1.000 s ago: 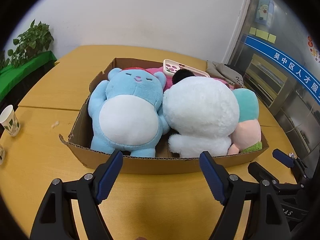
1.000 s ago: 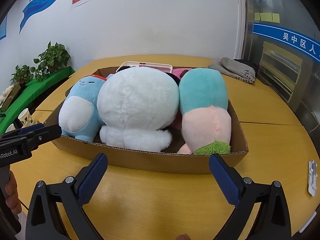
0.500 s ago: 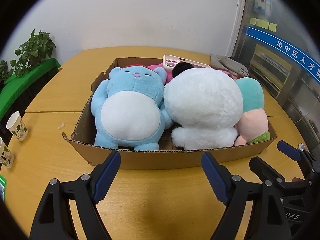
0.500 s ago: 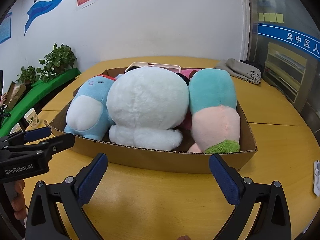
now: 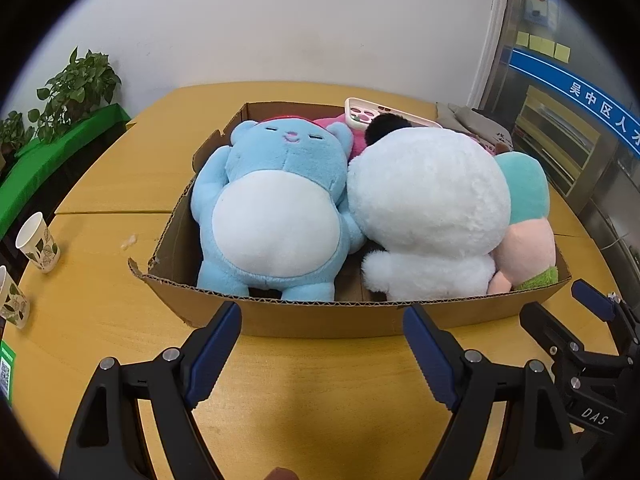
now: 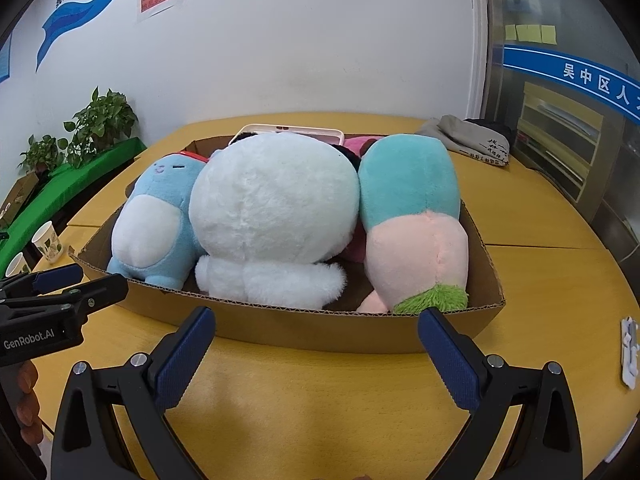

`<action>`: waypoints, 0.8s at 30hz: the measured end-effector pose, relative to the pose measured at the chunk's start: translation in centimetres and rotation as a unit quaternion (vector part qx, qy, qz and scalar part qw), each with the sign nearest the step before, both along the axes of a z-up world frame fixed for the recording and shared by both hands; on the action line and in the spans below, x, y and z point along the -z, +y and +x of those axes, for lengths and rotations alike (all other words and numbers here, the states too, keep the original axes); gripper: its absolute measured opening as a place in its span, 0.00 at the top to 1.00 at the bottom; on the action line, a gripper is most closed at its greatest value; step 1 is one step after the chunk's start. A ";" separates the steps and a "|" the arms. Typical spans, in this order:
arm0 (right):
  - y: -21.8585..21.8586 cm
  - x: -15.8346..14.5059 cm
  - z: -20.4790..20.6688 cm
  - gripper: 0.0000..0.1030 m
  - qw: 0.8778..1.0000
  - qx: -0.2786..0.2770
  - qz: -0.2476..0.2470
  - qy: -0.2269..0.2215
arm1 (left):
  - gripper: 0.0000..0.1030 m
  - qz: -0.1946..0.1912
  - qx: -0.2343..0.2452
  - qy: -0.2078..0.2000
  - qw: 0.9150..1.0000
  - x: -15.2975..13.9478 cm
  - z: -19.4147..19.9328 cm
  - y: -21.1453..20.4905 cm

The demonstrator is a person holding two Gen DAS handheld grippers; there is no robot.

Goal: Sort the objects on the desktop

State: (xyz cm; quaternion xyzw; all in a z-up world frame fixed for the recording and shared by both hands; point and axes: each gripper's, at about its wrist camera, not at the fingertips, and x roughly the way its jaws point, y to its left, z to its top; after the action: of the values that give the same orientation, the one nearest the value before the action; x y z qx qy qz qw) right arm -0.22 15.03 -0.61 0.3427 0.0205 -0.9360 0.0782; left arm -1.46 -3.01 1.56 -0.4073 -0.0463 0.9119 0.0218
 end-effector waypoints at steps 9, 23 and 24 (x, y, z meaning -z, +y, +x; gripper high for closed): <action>-0.5 0.3 -1.6 0.00 1.000 0.004 -0.003 -0.007 | 0.20 -0.015 -0.011 0.004 1.000 0.2 -1.5 -0.4; 0.1 1.2 -2.8 0.00 1.000 0.011 -0.003 -0.018 | 0.20 -0.023 -0.004 0.000 1.000 0.3 -2.6 0.4; 0.1 1.2 -2.8 0.00 1.000 0.011 -0.003 -0.018 | 0.20 -0.023 -0.003 0.001 1.000 0.3 -2.6 0.4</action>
State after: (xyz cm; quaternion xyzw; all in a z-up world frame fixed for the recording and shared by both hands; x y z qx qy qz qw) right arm -2.99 15.15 -1.77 0.3593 0.0129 -0.9306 0.0687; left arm -4.08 -2.62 1.28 -0.4067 -0.0264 0.9131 0.0095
